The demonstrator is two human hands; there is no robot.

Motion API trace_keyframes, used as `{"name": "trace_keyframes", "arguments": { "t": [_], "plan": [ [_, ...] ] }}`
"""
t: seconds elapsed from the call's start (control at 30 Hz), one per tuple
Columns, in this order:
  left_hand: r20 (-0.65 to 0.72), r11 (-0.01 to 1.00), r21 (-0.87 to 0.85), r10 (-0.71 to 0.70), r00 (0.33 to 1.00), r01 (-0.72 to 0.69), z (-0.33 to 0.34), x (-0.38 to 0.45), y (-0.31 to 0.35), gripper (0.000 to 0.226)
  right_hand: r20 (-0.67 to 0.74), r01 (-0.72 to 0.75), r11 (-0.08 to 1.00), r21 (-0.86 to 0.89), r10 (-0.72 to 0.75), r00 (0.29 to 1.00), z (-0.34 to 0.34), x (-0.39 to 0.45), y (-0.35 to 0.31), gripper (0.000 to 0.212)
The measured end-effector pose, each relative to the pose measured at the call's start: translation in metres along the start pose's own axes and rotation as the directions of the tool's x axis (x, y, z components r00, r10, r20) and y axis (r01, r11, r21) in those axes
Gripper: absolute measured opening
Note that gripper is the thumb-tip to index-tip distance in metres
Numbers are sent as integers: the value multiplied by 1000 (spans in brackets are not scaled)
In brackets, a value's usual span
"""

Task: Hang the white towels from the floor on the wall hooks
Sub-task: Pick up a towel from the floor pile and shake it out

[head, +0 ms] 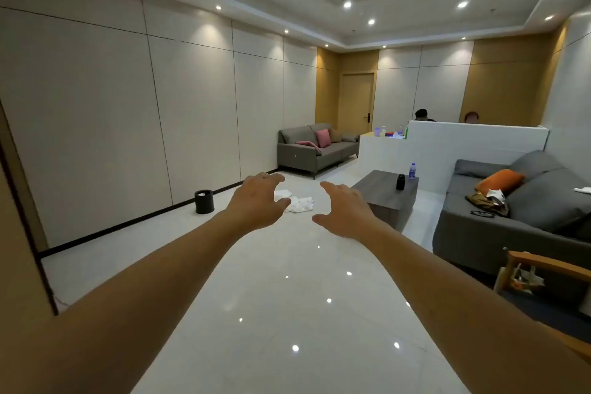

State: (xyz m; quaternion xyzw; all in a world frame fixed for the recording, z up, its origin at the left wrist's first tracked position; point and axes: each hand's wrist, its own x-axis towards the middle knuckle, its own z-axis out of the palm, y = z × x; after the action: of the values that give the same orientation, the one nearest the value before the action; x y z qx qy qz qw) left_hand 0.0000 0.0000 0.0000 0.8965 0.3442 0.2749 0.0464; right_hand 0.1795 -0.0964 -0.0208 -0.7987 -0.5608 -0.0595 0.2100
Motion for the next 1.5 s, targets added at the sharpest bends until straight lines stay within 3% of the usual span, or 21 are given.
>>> {"name": "trace_keyframes", "arguments": {
  "t": [0.6,1.2,1.5],
  "plan": [
    [88,995,81,-64,994,57,154,279,-42,60,102,-31,998,57,25,995,77,288,150,80],
    [150,997,71,-55,987,44,281,619,-254,61,110,-94,993,66,86,990,219,668,183,80],
    [188,997,65,-63,980,51,379,774,-336,60,134,-82,991,101,69,989,307,840,231,68]
  ]
}}
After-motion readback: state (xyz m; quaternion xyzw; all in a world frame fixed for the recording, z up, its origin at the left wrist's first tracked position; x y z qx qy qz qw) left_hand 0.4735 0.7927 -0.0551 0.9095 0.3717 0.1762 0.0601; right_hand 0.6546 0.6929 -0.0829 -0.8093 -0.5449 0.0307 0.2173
